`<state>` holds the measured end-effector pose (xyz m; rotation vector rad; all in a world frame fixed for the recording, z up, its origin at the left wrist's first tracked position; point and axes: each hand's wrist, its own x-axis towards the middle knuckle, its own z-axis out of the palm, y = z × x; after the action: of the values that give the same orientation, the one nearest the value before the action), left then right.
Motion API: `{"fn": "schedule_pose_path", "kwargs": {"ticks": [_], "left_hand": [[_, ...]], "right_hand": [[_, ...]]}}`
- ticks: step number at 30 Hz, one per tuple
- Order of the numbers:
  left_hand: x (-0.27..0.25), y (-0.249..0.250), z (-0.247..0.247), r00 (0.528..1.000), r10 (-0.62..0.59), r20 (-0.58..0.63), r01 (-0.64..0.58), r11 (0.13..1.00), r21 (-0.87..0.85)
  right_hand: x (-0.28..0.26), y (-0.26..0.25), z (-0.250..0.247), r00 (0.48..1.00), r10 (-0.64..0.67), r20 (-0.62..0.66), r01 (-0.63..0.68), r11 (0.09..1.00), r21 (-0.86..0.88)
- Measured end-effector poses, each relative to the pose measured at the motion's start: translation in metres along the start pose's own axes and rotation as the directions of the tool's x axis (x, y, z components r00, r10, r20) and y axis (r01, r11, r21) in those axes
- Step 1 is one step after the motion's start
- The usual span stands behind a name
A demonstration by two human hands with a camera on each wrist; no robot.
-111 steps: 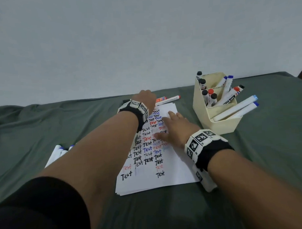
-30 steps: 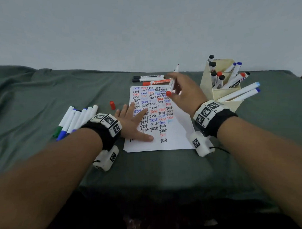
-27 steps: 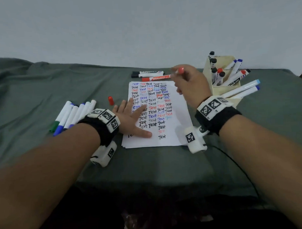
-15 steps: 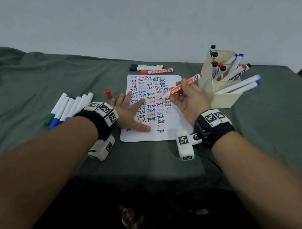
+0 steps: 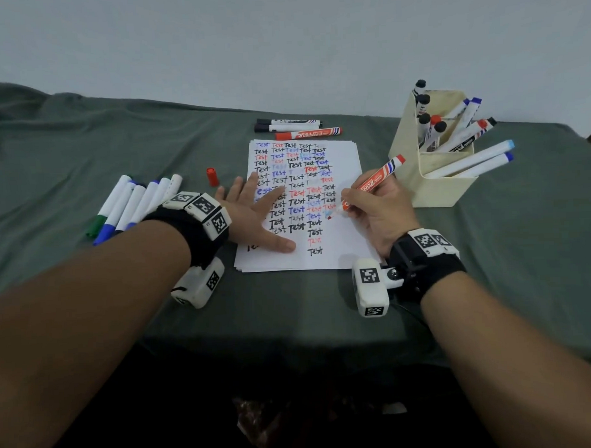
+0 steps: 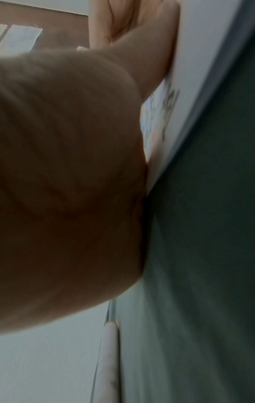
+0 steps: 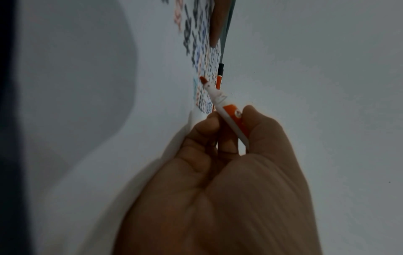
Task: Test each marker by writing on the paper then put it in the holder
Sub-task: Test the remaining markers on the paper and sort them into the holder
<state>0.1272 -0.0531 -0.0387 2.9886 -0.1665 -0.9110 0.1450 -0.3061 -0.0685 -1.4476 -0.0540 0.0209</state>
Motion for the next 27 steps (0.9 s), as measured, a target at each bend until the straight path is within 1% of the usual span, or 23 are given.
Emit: {"fn": "schedule_pose_path", "kwargs": {"ticks": [9, 13, 16, 18, 20, 24, 27], "left_hand": [[0.0024, -0.0006, 0.0014, 1.000, -0.009, -0.010, 0.009, 1.000, -0.005], [0.0022, -0.0005, 0.0014, 1.000, -0.009, -0.012, 0.009, 1.000, -0.003], [0.0017, 0.0005, 0.0017, 1.000, -0.008, -0.009, 0.008, 1.000, 0.000], [0.0012, 0.0010, 0.0016, 1.000, -0.008, -0.009, 0.008, 1.000, -0.003], [0.0009, 0.0011, 0.0011, 1.000, -0.007, -0.009, 0.007, 1.000, -0.005], [0.0002, 0.0004, 0.0001, 1.000, -0.008, -0.008, 0.008, 1.000, -0.006], [0.0004, 0.0002, 0.0010, 1.000, -0.006, -0.008, 0.006, 1.000, -0.007]], "right_hand": [[-0.0003, 0.0011, 0.0014, 0.996, -0.057, 0.073, 0.071, 0.974, -0.217], [0.0011, 0.0013, -0.0005, 0.996, -0.057, 0.063, 0.068, 0.979, -0.193], [0.0012, 0.0012, 0.0006, 0.995, -0.065, 0.078, 0.081, 0.969, -0.233], [0.0018, 0.0014, -0.0005, 0.996, -0.078, 0.041, 0.086, 0.962, -0.258], [0.0022, 0.0023, -0.0021, 0.996, -0.091, 0.013, 0.092, 0.967, -0.237], [0.0011, 0.0026, -0.0016, 0.994, -0.096, 0.042, 0.104, 0.961, -0.257], [0.0017, 0.0033, -0.0023, 0.995, -0.099, 0.023, 0.101, 0.958, -0.269]]}}
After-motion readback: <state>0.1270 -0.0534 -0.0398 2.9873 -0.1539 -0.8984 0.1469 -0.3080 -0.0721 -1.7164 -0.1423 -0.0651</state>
